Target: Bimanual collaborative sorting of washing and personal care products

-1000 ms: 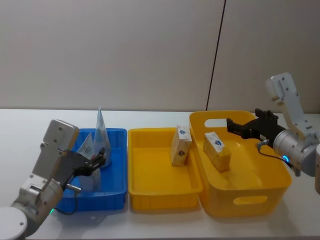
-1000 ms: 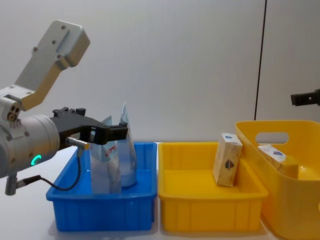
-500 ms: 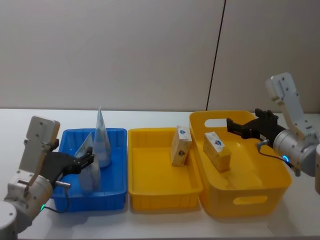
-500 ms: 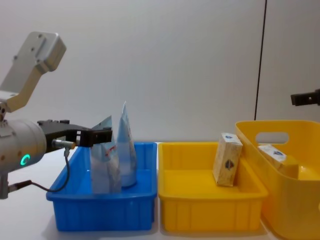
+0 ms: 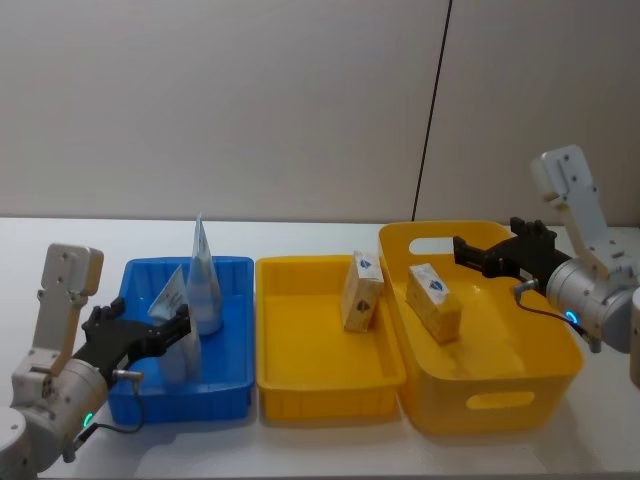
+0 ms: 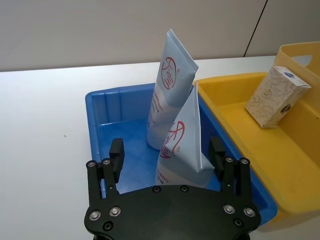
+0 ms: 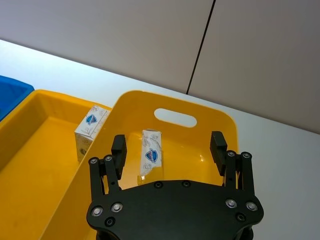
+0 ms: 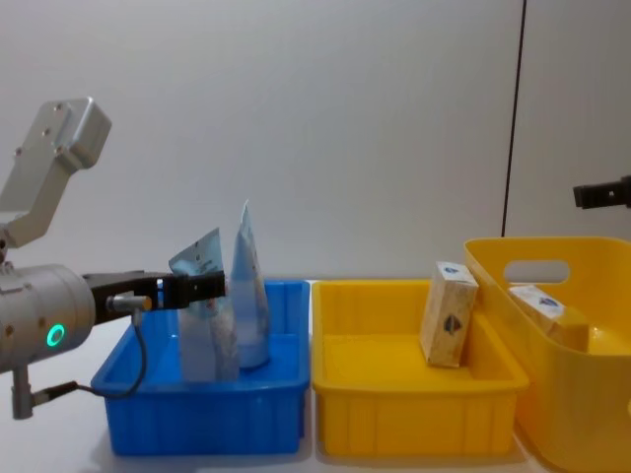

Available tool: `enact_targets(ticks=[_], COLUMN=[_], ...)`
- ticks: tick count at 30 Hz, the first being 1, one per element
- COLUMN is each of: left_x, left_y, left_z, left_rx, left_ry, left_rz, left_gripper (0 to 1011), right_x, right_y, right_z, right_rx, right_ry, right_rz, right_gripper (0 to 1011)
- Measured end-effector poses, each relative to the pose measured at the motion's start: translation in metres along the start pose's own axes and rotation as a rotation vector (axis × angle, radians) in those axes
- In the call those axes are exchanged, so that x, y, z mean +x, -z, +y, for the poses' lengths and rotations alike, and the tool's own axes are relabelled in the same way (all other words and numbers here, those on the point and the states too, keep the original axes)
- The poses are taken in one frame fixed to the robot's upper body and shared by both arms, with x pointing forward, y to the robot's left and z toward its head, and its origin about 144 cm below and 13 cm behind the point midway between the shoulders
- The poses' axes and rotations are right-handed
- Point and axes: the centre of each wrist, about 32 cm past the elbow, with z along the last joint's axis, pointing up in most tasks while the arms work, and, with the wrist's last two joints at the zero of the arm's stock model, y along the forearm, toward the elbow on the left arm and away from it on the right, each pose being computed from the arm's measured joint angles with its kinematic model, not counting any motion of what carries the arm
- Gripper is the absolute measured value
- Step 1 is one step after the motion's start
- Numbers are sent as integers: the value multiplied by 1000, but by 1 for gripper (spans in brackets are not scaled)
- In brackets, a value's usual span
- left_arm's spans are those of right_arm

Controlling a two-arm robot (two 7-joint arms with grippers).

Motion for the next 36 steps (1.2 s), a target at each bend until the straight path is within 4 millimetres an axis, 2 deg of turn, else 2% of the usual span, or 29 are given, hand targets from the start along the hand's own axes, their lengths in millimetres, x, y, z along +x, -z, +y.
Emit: enact_targets(ticks=[30,36], left_x=[-6,-7], left_y=[16,17], left_z=[-12,-12], left_rx=[-27,-30], left_ry=[21,22], left_rz=[91,96], left_gripper=[1002,881], right_x=[0,0], right_y=[0,0], right_z=[0,0], right_rx=[0,0], right_ry=[0,0], right_rz=[0,0], right_gripper=[1002,1002])
